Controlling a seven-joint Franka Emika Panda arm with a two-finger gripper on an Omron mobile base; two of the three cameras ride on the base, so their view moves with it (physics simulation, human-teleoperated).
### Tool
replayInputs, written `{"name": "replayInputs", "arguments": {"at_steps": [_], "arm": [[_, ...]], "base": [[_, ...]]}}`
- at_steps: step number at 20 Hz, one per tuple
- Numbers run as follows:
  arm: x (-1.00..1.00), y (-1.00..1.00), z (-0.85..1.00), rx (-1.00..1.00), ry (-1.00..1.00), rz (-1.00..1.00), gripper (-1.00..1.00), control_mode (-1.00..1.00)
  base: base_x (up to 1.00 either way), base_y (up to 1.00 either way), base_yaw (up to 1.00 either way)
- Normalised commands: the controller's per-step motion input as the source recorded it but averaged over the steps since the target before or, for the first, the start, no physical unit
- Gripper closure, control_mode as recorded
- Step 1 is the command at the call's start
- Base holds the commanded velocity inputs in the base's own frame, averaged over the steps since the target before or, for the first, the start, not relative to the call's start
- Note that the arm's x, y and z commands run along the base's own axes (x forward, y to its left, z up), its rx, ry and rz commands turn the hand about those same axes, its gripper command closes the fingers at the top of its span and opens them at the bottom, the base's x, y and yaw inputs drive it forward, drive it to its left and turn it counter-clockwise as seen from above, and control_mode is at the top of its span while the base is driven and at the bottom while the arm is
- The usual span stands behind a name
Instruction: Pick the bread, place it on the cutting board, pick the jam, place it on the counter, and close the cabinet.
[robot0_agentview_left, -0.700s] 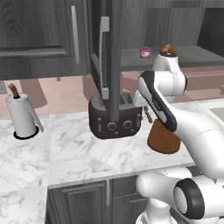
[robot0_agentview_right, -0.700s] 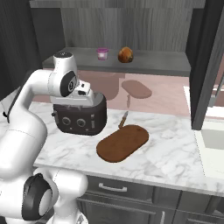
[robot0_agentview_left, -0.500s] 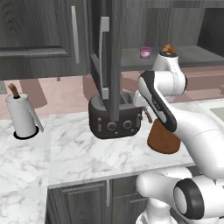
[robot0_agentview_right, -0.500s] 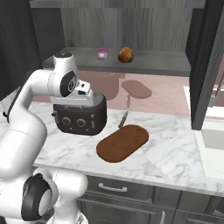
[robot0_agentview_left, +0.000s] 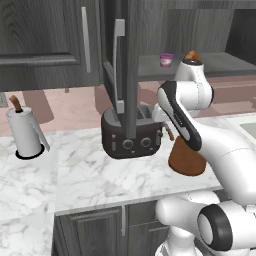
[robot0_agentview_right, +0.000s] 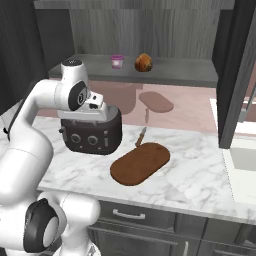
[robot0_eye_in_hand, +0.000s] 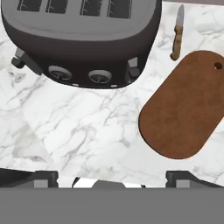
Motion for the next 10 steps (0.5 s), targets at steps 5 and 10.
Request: {"name": "replayInputs", "arguments": {"at_steps": [5,10], "arm": [[-0.09,-0.01,0.0,0.0,-0.11,0.0,-1.0,-1.0],[-0.16,-0.04,0.0,0.0,-0.17,0.0,-1.0,-1.0]], "base": [[0.0,0.0,0.0],[0.0,0.0,0.0]]}}
